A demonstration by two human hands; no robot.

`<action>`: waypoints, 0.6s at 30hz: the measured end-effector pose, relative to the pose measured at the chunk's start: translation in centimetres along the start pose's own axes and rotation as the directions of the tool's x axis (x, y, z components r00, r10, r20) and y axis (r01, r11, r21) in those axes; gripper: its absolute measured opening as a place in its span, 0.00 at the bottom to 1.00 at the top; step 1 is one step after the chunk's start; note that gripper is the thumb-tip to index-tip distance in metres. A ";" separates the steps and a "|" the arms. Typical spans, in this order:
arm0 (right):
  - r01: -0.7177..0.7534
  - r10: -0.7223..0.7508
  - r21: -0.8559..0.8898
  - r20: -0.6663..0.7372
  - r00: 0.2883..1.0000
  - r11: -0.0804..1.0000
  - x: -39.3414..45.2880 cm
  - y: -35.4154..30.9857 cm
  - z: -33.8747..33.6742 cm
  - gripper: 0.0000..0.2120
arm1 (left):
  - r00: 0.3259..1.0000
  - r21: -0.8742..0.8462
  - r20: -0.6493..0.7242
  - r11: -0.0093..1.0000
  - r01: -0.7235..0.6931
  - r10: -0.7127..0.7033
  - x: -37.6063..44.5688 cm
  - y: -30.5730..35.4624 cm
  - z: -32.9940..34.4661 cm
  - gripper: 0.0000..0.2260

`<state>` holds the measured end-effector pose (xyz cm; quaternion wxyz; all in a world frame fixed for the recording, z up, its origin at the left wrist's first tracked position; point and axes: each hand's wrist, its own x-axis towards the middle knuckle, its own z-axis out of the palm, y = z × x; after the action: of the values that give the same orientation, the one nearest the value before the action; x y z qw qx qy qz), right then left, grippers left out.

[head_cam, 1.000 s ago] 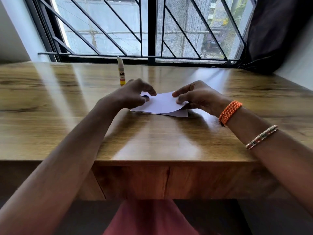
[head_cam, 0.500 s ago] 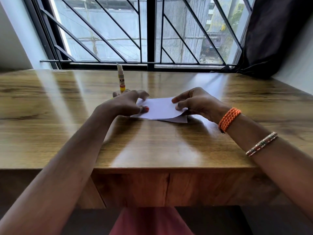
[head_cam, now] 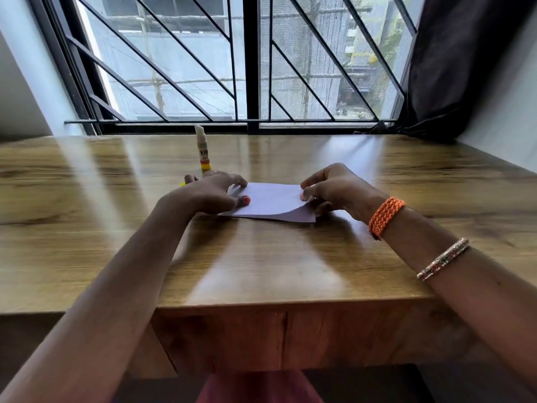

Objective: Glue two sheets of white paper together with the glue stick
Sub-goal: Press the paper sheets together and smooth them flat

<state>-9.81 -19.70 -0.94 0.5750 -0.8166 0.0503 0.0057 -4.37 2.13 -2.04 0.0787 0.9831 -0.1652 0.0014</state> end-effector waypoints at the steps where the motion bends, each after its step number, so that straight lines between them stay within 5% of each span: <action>1: 0.001 -0.001 -0.018 -0.018 1.000 1.000 0.1 0.1 0.0 0.06 | 1.000 0.001 0.000 1.000 0.001 -0.001 0.0 0.0 0.0 0.21; 14: 0.018 -0.011 -0.323 0.023 1.000 0.946 0.6 0.0 -0.3 0.20 | 0.999 0.035 0.036 0.999 0.011 -0.013 -0.3 0.3 -0.3 0.21; 18: 0.073 -0.089 -0.391 -0.022 0.996 0.917 0.6 0.5 -0.2 0.14 | 0.999 0.063 0.039 0.998 0.028 -0.031 0.0 0.5 0.0 0.18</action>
<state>-9.25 -20.11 -1.40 0.3995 -0.9160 0.0254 -0.0241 -4.52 1.67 -1.94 0.0444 0.9873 -0.1521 -0.0145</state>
